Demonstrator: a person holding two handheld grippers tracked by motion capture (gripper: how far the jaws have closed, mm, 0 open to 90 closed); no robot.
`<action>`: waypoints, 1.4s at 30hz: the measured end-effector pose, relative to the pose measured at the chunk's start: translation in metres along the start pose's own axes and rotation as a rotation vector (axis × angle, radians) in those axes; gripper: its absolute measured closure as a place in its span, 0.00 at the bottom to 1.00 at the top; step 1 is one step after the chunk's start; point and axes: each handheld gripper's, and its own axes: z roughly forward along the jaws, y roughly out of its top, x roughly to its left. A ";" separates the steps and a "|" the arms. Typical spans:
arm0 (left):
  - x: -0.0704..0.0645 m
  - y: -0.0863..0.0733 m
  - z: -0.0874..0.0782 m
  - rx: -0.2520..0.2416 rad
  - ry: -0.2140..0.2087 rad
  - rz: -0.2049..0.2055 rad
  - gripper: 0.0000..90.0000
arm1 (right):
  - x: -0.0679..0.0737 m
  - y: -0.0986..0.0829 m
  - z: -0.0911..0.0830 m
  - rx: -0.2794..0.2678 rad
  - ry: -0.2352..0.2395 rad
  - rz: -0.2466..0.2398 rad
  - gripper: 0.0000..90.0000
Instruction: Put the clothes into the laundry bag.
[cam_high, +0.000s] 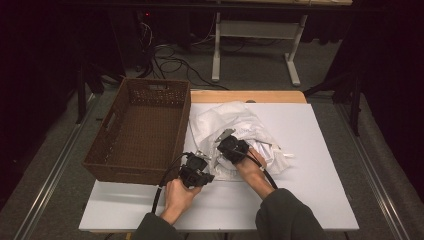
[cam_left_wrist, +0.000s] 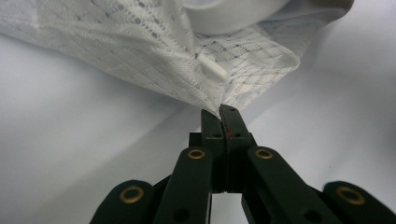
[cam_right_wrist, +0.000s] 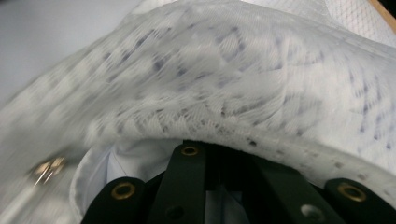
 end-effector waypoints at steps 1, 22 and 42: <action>0.000 0.000 0.001 0.003 0.013 0.004 1.00 | -0.001 0.002 0.003 -0.004 0.002 0.012 0.98; -0.002 -0.001 0.006 0.016 0.039 0.006 1.00 | 0.019 -0.024 -0.038 0.011 0.104 -0.138 0.91; 0.003 -0.002 0.005 0.011 0.030 -0.012 0.99 | 0.010 -0.021 -0.040 -0.059 0.106 -0.018 0.60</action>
